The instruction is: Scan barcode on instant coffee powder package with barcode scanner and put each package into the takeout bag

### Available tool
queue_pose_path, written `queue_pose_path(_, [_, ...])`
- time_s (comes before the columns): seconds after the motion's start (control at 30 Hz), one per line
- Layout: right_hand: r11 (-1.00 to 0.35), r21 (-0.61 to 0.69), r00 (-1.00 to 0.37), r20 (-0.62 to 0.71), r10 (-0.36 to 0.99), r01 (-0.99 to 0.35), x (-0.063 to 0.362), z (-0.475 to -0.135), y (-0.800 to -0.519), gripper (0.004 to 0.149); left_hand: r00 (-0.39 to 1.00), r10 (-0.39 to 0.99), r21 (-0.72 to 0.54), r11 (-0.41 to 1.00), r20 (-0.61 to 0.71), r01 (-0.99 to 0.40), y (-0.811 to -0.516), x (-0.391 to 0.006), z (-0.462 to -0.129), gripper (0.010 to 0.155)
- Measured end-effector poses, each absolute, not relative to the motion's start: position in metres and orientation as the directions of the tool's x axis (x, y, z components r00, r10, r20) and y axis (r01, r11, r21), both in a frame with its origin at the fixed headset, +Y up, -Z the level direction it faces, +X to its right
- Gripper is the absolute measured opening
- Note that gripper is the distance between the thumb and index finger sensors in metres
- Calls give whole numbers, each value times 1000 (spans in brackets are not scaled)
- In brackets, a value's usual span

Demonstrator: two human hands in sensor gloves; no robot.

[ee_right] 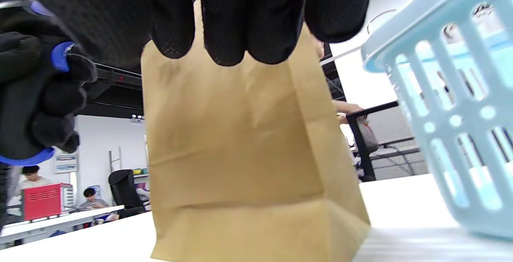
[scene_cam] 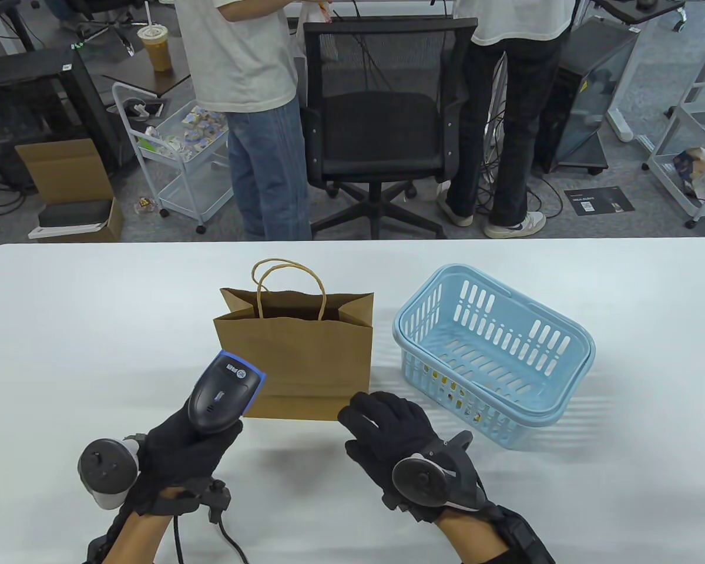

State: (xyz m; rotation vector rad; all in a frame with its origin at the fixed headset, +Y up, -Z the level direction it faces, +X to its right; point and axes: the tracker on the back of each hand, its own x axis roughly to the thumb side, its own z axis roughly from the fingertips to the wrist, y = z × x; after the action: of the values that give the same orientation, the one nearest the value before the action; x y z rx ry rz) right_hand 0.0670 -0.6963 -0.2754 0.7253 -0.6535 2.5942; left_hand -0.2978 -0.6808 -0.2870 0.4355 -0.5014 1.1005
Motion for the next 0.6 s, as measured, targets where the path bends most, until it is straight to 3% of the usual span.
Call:
queue_pose_path(0.17, [-788,-435,-836,521,173,-435,80,-276,-683,55,362,724,92,384,587,-919,-682,-298,-288,66])
queue_pose_path(0.4, [-685,-615,-894,431,123,-391,107,-276,-617,53,351,755,99,358,555,-928,-685,-305,-292,66])
queue_pose_path(0.53, [-737,-631,-937,349,11,-243,113,-292,-570,53,322,778,98,322,539,-942,-687,-310,-294,66])
queue_pose_path(0.6, [-815,-568,-965,259,-45,-114,116,-314,-546,51,316,776,100,314,546,-944,-686,-310,-294,66])
